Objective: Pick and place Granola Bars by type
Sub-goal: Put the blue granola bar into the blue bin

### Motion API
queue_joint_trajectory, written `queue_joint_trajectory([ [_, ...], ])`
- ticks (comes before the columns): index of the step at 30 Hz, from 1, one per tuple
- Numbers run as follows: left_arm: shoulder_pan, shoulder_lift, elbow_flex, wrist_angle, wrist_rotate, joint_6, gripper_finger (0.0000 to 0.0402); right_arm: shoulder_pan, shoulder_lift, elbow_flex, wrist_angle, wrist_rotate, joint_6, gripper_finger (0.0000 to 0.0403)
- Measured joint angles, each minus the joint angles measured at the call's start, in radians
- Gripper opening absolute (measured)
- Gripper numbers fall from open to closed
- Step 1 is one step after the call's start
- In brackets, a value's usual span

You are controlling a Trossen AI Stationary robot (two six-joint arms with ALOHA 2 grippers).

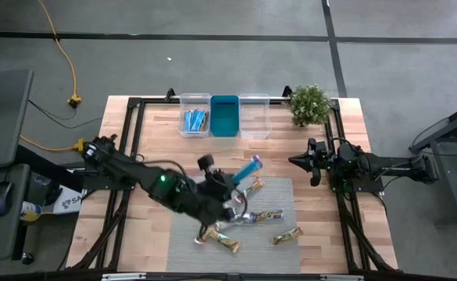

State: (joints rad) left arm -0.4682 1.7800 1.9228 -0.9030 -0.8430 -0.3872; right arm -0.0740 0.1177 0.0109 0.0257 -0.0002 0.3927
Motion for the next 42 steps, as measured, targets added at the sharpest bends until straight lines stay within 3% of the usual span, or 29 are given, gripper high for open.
queue_joint_trajectory([
  [5, 0.119, -0.068, 0.001, 0.04, 0.111, 0.175, 0.0099, 0.0, 0.0, 0.0, 0.0, 0.0, 0.0, 0.0],
  [10, 0.308, -0.1, 0.001, 0.101, 0.307, 0.331, 0.0099, 0.0, 0.0, 0.0, 0.0, 0.0, 0.0, 0.0],
  [15, 0.513, -0.101, -0.001, 0.118, 0.501, 0.376, 0.0099, 0.0, 0.0, 0.0, 0.0, 0.0, 0.0, 0.0],
  [26, 0.873, -0.1, -0.198, 0.161, 0.733, 0.134, 0.0099, 0.0, 0.0, 0.0, 0.0, 0.0, 0.0, 0.0],
  [35, 0.949, -0.099, -0.467, 0.356, 0.79, -0.056, 0.0099, 0.0, 0.0, 0.0, 0.0, 0.0, 0.0, 0.0],
  [42, 0.948, -0.091, -0.649, 0.521, 0.768, -0.212, 0.0099, 0.0, 0.0, 0.0, 0.0, 0.0, 0.0, 0.0],
])
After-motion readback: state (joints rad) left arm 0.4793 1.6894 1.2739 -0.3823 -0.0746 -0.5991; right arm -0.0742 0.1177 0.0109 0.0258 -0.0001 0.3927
